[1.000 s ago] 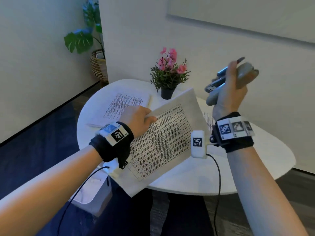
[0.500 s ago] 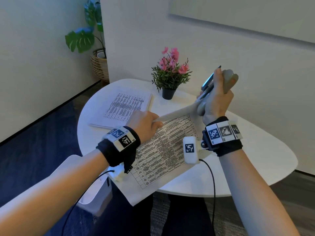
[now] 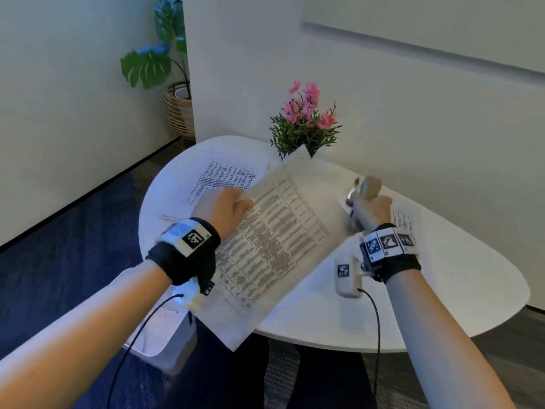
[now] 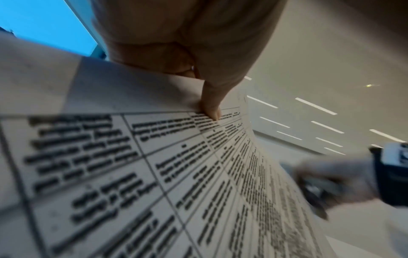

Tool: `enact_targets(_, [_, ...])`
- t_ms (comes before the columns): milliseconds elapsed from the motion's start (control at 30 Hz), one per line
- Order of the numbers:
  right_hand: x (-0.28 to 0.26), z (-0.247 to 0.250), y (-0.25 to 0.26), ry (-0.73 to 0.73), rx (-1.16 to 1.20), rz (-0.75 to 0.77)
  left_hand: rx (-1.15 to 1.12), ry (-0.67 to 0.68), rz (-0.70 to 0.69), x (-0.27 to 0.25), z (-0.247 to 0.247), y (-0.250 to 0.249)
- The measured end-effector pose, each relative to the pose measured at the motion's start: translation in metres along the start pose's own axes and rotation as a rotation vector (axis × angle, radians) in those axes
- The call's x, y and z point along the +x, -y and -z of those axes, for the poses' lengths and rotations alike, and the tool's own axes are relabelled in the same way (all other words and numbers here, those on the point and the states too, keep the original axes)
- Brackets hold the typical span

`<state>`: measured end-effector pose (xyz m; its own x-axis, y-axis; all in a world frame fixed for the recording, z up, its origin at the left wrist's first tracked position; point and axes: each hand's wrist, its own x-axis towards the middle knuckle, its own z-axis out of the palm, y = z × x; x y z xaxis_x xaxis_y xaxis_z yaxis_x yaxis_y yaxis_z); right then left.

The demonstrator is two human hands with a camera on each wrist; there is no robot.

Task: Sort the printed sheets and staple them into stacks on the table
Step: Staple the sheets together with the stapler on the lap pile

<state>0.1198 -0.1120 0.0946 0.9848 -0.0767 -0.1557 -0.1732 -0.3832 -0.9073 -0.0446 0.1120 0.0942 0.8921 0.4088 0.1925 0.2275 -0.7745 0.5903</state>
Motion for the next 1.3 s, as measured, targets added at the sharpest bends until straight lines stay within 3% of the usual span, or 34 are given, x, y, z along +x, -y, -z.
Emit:
enact_targets(133, [0.018, -0.016, -0.048, 0.251, -0.672, -0.035, -0.027, -0.097, 0.052, 0.005, 0.027, 0.020])
enact_targets(267, [0.021, -0.035, -0.070, 0.294, -1.057, 0.107, -0.095, -0.165, 0.040, 0.011, 0.041, 0.031])
enact_targets(367, [0.022, -0.043, -0.068, 0.211, -0.959, 0.129, -0.153, -0.168, 0.036, 0.017, 0.044, 0.038])
enact_targets(433, [0.015, -0.050, -0.057, 0.195, -0.666, 0.270, -0.211, -0.187, 0.065, 0.022, 0.045, 0.042])
enact_targets(500, [-0.002, -0.064, -0.037, 0.364, -0.230, 0.258, -0.298, -0.212, 0.116, 0.028, 0.044, 0.048])
enact_targets(567, [-0.022, -0.085, -0.023, 0.665, 0.021, 0.067, -0.450, -0.248, 0.172, 0.034, 0.041, 0.059])
enact_targets(633, [-0.038, -0.105, -0.016, 0.819, -0.005, 0.065, -0.533, -0.331, 0.237, 0.041, 0.042, 0.074])
enact_targets(667, [-0.043, -0.113, -0.014, 0.822, -0.006, 0.104, -0.559, -0.380, 0.267, 0.043, 0.044, 0.083])
enact_targets(833, [-0.029, -0.157, 0.000, 0.657, 0.035, 0.169, -0.551, -0.527, 0.481, 0.038, 0.037, 0.150])
enact_targets(933, [0.000, -0.193, 0.004, 0.618, -0.097, 0.125, -0.325, -0.386, 0.587, 0.013, 0.019, 0.183])
enact_targets(1067, [0.027, -0.225, 0.006, 0.522, -0.203, -0.010, -0.111, -0.209, 0.605, -0.026, -0.011, 0.208])
enact_targets(1133, [0.031, -0.233, 0.005, 0.498, -0.417, -0.037, -0.092, -0.149, 0.613, -0.040, -0.023, 0.212])
enact_targets(1300, [0.027, -0.241, 0.003, 0.487, -0.484, -0.092, -0.203, -0.149, 0.641, -0.050, -0.038, 0.211])
